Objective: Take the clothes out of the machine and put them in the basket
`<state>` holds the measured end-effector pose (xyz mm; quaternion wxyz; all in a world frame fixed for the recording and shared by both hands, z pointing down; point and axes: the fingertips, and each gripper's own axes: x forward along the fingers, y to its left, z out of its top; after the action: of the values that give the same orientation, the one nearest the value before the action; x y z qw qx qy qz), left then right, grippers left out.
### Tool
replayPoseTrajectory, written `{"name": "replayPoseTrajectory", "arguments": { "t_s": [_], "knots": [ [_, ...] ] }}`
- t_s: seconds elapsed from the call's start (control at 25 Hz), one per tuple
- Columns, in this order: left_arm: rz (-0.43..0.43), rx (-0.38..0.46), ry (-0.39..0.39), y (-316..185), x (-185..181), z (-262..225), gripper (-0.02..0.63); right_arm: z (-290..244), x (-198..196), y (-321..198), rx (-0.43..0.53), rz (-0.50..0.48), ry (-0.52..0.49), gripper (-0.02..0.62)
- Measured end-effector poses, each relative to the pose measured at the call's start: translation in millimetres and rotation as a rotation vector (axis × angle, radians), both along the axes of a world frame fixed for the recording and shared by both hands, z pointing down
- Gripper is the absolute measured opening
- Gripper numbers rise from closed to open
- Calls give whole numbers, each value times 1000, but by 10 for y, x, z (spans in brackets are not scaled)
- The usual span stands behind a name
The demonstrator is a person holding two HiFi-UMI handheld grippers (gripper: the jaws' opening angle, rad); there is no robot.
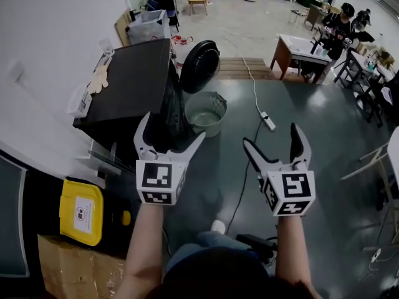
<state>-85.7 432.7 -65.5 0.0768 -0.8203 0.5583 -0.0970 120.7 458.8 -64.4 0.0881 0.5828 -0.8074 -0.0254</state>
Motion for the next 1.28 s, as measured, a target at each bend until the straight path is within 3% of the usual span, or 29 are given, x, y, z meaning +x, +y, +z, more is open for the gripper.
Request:
{"name": "replayPoseTrajectory", "arguments": {
  "t_s": [0.48,0.72,1.0,1.28],
  "knots": [
    [-28,-25,-14,-288,195,115,566,146,334,-309,-19,6,-23,541],
    [-3,-24,-18,-624,277,150,566,209,481,-556,-21,53,-28,541],
    [0,-25,2,-1243,248,227,566,217,636,-1049,-18,93,-39,540],
    [-9,-33,-5,-2091,199,224,566,168,575,-1875,-31,85,-25,540]
  ]
}}
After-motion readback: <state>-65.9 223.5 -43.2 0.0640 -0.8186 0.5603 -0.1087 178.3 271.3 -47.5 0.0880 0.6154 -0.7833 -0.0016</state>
